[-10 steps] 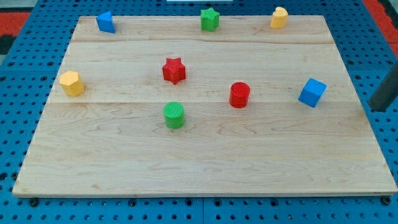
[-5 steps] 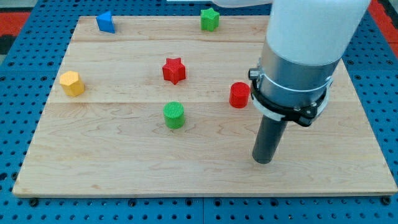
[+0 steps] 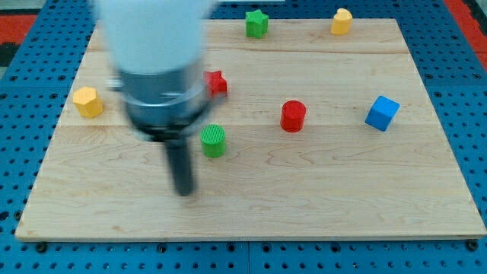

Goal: Place the arm below the red star

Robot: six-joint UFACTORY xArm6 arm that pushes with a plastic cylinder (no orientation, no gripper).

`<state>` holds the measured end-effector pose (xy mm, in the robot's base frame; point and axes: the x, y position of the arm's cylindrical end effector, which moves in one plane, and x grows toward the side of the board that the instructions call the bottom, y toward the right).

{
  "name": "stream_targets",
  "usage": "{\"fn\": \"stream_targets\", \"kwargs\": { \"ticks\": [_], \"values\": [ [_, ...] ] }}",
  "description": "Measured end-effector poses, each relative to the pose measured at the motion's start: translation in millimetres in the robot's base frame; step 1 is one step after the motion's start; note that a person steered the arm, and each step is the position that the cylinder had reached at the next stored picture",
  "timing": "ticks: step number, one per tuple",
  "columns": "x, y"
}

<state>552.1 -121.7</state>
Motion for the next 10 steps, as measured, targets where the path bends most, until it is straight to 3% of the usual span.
{"fn": "stream_targets", "kwargs": {
  "ticks": [1, 2, 3, 4, 5, 8, 10],
  "values": [
    [-36, -60],
    [-108, -57],
    [-149, 6],
    [-156, 61],
    [-147, 79],
    [-158, 72],
    [-158, 125]
  ]
}}
